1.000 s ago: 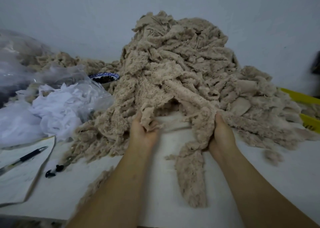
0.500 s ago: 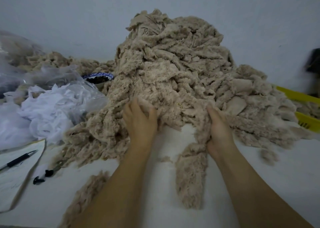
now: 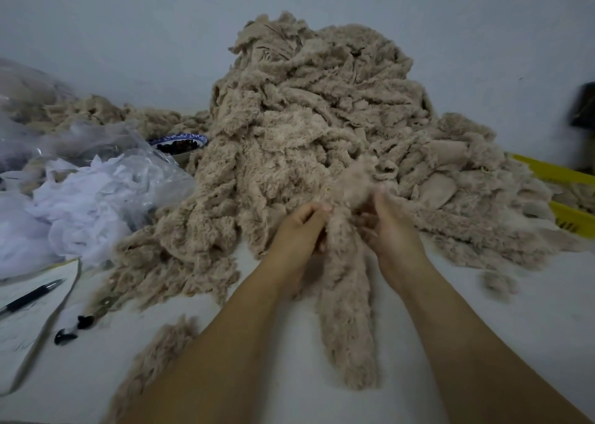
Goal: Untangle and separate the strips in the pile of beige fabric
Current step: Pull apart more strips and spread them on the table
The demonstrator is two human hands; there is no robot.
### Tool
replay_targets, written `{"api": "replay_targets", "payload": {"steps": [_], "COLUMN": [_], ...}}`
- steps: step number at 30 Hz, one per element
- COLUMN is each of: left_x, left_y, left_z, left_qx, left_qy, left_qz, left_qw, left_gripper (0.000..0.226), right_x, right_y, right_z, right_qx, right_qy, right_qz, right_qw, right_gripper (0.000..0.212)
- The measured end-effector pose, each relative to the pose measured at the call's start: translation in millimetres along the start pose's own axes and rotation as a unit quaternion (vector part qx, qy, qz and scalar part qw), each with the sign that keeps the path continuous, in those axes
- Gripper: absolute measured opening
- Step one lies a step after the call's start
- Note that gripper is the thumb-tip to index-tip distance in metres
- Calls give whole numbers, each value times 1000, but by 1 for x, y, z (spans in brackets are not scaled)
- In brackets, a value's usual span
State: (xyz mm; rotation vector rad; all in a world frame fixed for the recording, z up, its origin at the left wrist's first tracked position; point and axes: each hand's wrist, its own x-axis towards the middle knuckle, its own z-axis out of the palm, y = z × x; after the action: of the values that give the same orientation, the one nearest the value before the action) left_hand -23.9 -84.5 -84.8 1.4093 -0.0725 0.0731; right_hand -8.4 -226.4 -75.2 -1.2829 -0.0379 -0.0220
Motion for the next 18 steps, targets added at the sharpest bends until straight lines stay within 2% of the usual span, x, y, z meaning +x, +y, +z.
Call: {"api": "replay_targets", "payload": {"steps": [2,4,6,7,8,9,10,11,12,13,14,15,16,17,18], "left_x": [2,3,5,7,8,8,10,11,11,12,13,15,14,15,16], "left_y": [2,3,5,7,8,10,9,8,7,5,5,5,7,9,10], "left_z": [-4,-8,-18,-24,-30,-34,-38,-42,-45,-47,-48,-49,-47,-45,-43], "left_qx": [-44,-9,128,205,274,323,353,378,388,381,369,353,335,298,215], "left_qy": [33,61,126,178,231,276,307,312,296,272,248,228,219,213,199], "left_qz": [-13,3,57,91,119,130,121,89,42,-7,-36,-46,-40,-37,-43], "left_qw": [998,998,982,958,926,896,876,867,872,884,895,906,916,930,955], "left_gripper": [26,23,27,25,19,18,29,44,54,55,42,21,11,16,17], "right_x": [-4,-9,-8,-6,-2,3,12,20,27,34,37,37,34,30,26], "right_y": [6,12,17,15,12,5,-3,-15,-26,-30,-28,-20,-9,4,12], "right_z": [3,5,4,5,5,5,3,0,-3,-7,-9,-9,-5,0,6], "right_qx": [-130,-249,-320,-334,-312,-237,-108,45,177,259,283,247,164,53,-49], "right_qy": [-94,-146,-132,-132,-144,-157,-156,-132,-90,-43,-7,14,21,22,13], "right_qz": [-8,-13,-2,16,28,32,22,14,9,7,16,32,44,41,21], "right_qw": [987,957,938,933,938,958,982,990,980,965,959,969,985,998,998], "right_gripper": [26,12,15,17,21,25,31,37,46,54,60,59,52,41,28]}}
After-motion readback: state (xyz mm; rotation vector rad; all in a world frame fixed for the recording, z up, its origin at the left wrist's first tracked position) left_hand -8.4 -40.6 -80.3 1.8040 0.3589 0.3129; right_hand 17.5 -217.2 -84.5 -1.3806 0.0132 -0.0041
